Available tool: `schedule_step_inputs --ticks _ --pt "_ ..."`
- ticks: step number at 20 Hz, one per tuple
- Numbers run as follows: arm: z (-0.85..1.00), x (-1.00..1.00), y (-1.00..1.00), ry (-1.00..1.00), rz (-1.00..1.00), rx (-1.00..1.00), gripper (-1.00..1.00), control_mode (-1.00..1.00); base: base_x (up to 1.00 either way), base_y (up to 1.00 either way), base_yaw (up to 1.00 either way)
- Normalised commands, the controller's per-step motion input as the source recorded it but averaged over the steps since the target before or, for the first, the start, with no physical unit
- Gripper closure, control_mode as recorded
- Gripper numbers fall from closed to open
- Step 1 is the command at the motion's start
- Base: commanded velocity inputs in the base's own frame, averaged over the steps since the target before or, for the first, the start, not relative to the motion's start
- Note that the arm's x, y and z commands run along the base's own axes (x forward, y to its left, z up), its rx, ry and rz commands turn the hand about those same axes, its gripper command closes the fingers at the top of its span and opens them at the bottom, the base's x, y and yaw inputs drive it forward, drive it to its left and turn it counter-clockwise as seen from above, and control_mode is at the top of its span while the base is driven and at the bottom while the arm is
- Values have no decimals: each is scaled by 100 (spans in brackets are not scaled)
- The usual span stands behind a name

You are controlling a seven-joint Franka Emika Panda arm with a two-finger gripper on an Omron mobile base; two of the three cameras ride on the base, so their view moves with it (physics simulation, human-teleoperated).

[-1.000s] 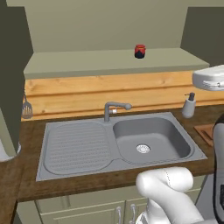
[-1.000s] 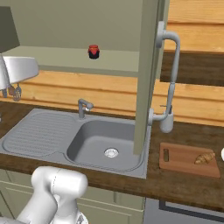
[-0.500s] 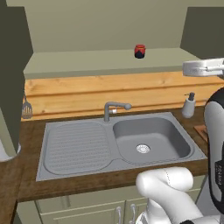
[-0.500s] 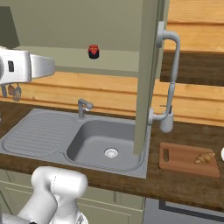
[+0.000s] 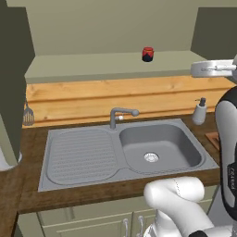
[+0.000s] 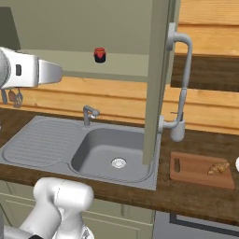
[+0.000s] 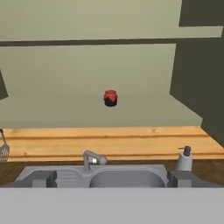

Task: From the different types of pastries on the counter, select a croissant and place it on the cutting board. Then retrieve a jar of jam from the cabinet and place it alongside the croissant on the cutting board.

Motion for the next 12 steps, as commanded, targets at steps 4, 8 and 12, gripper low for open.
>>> schedule_step_inputs --ticks 4,8,12 --pt "-30 35 5 -4 0 3 -100 -100 0 0 0" --pt "-2 53 2 -3 0 0 -100 -100 0 0 0" --pt "-1 54 0 0 1 1 -100 -100 0 0 0"
